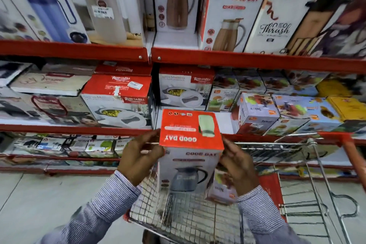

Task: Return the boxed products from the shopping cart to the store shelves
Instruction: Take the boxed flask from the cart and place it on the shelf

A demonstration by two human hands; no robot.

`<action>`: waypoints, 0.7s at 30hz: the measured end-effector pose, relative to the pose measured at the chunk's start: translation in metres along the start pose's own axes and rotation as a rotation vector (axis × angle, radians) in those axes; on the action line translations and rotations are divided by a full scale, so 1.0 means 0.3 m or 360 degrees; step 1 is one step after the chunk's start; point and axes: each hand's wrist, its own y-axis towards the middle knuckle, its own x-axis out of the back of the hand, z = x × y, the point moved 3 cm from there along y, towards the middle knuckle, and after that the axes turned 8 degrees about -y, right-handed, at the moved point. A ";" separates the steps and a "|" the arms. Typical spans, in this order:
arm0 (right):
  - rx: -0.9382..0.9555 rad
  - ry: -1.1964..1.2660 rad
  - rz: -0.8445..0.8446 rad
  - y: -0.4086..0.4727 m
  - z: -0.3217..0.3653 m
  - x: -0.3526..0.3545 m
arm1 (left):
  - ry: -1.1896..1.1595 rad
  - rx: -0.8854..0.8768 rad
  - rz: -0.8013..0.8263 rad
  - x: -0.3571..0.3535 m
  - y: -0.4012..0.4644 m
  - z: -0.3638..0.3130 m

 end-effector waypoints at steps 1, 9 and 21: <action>0.0102 -0.0028 -0.0017 0.014 0.056 0.016 | 0.0028 -0.0106 -0.0010 0.004 0.001 -0.051; 0.0770 -0.0227 -0.0201 0.142 0.466 0.091 | 0.0372 -0.0824 -0.0189 0.027 0.089 -0.383; 0.1153 -0.0122 -0.0323 0.293 0.816 0.069 | 0.0247 -0.1503 -0.0385 0.143 0.234 -0.705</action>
